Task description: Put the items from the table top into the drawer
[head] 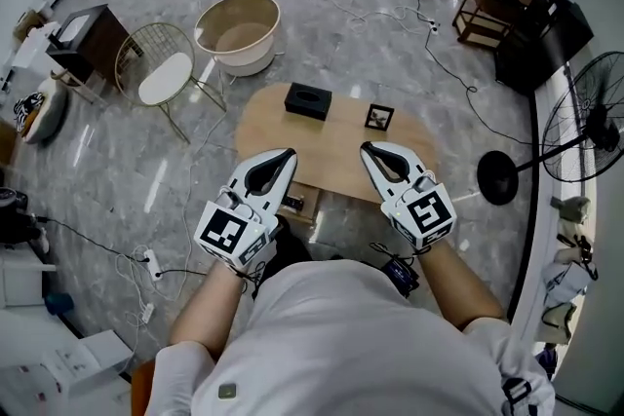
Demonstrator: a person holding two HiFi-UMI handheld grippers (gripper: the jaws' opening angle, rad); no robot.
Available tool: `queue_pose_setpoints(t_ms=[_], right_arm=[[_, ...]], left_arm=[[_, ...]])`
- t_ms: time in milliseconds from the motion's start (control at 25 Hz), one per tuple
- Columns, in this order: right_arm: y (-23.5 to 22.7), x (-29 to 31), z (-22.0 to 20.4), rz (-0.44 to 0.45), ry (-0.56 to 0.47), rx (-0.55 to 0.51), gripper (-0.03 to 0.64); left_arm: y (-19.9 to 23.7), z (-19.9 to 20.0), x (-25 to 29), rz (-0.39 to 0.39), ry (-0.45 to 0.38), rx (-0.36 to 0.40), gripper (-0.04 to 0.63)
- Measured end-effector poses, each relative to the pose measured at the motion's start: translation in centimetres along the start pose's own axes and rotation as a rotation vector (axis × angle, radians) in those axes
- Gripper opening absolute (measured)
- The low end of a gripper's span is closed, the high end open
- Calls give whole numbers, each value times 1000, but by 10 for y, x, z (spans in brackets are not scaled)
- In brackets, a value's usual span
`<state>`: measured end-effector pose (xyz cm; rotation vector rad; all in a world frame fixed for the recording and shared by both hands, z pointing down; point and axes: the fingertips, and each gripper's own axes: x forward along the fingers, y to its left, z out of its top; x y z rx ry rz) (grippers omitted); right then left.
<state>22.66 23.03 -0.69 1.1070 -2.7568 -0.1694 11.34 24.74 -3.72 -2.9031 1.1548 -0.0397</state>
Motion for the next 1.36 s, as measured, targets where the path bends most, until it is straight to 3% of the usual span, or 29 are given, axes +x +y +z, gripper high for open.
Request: queue_pose_setpoints(t_ms=[400, 840, 1360], right_arm=[[2, -52, -2, -26, -5, 26, 28], [18, -49, 17, -7, -50, 13, 28], [19, -60, 25, 1, -73, 9, 28]], left_arm=[[-37, 12, -4, 9, -19, -1, 9], [-39, 26, -24, 30, -81, -17, 9], [-58, 25, -29, 55, -73, -17, 9]])
